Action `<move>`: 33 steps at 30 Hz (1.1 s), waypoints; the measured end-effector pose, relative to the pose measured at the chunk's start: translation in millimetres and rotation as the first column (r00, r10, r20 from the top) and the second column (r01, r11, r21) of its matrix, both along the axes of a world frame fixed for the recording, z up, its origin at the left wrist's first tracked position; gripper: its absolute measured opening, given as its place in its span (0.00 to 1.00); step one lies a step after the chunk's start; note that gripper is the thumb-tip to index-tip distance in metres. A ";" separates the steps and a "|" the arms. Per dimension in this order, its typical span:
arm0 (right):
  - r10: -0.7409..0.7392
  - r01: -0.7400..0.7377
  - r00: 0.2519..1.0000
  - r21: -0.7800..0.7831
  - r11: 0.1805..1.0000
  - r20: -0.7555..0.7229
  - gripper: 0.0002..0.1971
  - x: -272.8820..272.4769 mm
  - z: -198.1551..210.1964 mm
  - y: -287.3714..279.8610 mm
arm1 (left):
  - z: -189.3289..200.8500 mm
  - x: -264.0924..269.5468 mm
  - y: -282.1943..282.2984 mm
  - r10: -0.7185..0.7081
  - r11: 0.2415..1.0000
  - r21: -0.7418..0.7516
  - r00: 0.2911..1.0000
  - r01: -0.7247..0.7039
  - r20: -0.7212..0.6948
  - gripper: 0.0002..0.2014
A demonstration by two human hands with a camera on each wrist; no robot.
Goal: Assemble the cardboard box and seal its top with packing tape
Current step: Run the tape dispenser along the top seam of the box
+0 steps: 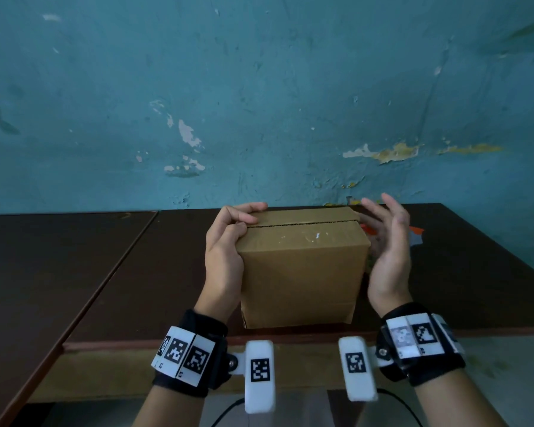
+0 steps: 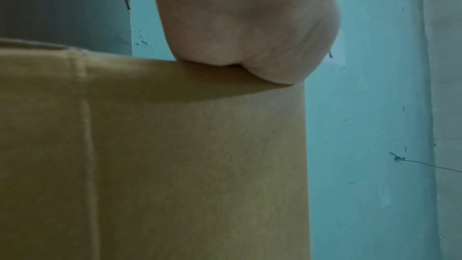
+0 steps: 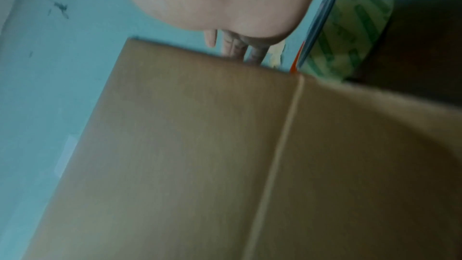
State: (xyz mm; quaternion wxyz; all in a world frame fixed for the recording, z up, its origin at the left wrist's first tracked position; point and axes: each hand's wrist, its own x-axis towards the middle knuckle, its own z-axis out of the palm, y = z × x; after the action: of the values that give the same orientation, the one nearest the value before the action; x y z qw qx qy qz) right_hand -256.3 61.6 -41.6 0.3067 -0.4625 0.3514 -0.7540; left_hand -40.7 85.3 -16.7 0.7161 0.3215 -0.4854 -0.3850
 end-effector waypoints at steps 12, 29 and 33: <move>0.020 0.491 0.532 0.327 0.807 -0.847 0.10 -57.6 -1.4 -8.1 | -1.0 3.5 -0.6 -0.026 1.000 -0.016 0.999 0.026 -0.039 0.13; -0.005 -0.063 0.882 0.129 0.990 0.471 0.12 -73.2 46.9 0.8 | 0.8 3.7 -0.6 -0.087 0.996 -0.014 0.989 0.086 -0.119 0.13; 0.280 -0.309 0.709 -0.072 0.948 0.647 0.32 -57.0 66.6 13.6 | 2.9 3.8 0.5 -0.101 0.995 -0.010 0.987 0.100 -0.125 0.13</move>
State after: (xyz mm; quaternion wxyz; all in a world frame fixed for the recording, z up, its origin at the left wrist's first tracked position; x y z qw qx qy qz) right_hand -313.3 75.1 25.0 0.5352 -0.2157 0.1606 -0.8008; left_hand -36.9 85.8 -13.8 0.7255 0.2704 -0.4559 -0.4390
